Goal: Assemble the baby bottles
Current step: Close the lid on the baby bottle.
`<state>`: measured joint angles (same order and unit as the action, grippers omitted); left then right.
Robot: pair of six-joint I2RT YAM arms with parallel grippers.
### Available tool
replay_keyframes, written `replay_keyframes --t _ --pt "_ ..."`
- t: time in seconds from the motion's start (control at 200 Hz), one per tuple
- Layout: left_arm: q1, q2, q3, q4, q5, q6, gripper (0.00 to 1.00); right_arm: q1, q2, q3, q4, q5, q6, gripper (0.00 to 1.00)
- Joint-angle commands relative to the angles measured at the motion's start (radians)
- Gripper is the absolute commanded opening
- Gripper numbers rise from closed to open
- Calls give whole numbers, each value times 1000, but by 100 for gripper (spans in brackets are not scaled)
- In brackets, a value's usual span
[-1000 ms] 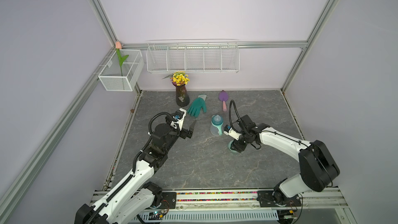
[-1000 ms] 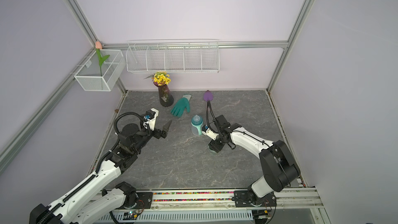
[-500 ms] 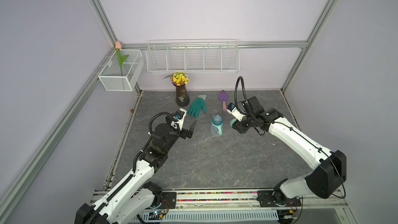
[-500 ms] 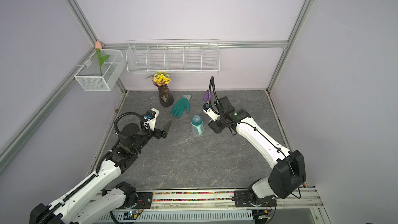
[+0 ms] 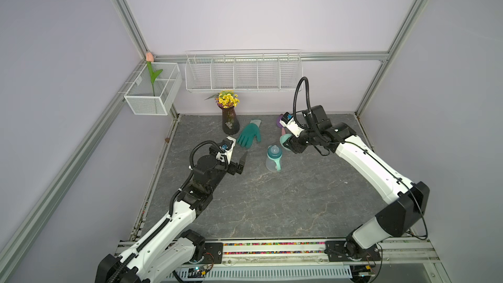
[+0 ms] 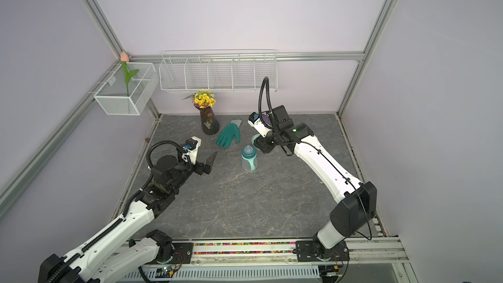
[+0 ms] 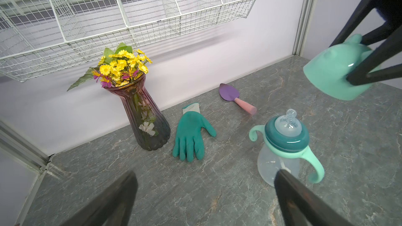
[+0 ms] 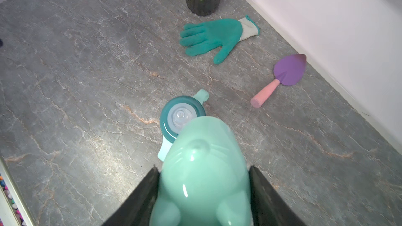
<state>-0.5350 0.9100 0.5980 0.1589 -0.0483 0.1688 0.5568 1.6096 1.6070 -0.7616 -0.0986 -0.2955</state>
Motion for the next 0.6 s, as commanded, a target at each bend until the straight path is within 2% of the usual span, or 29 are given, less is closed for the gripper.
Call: replay_keyframes --t 0.0,0.24,0.595 --pt "-1 3 9 13 -14 2 99 16 52 50 10 -59 4 62" --pt "-1 -2 6 4 -21 2 99 39 149 143 -27 -76 -3 62" --pt "-1 -4 5 -12 -26 8 99 49 235 220 -109 -32 -5 64"
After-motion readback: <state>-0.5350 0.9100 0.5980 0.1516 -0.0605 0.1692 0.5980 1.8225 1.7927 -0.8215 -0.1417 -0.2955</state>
